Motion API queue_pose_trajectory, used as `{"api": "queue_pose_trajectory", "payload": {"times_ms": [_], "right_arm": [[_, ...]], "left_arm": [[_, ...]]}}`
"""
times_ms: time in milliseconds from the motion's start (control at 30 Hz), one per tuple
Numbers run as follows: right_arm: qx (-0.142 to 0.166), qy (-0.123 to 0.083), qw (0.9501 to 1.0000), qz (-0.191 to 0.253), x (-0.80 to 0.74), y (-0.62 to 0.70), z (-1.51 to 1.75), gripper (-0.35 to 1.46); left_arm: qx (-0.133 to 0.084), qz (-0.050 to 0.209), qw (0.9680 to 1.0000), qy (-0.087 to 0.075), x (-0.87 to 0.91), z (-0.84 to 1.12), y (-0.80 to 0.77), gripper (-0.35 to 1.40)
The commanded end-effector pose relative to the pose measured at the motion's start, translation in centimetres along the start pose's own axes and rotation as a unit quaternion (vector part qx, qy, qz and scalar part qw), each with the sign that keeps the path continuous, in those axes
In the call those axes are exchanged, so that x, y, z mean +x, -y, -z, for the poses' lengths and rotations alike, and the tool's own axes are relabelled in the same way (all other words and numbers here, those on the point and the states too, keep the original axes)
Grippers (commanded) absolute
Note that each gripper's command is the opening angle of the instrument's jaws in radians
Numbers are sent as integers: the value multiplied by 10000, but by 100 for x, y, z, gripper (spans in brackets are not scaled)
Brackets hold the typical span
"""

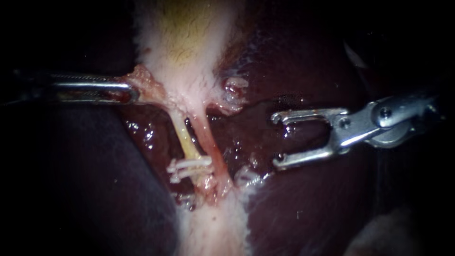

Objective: Going back second clip left tube

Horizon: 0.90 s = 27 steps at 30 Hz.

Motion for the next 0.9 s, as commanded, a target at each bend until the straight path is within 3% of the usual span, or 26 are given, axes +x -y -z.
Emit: {"api": "queue_pose_trajectory", "payload": {"times_ms": [33, 333, 733, 900], "right_arm": [[9, -1, 10000, 0, 0, 1, 1, 50], [15, -2, 10000, 3, 1, 3, 1, 50], [21, -3, 10000, 6, 0, 4, 4, 50], [21, -3, 10000, 6, 0, 4, 4, 50]], "left_arm": [[0, 1, 10000, 1, 0, -1, 0, -35], [18, -19, 10000, -5, -7, -10, 10, -35], [92, -79, 9999, 33, -27, -51, 33, -35], [98, -100, 9999, 78, -34, -57, 40, -35]]}}
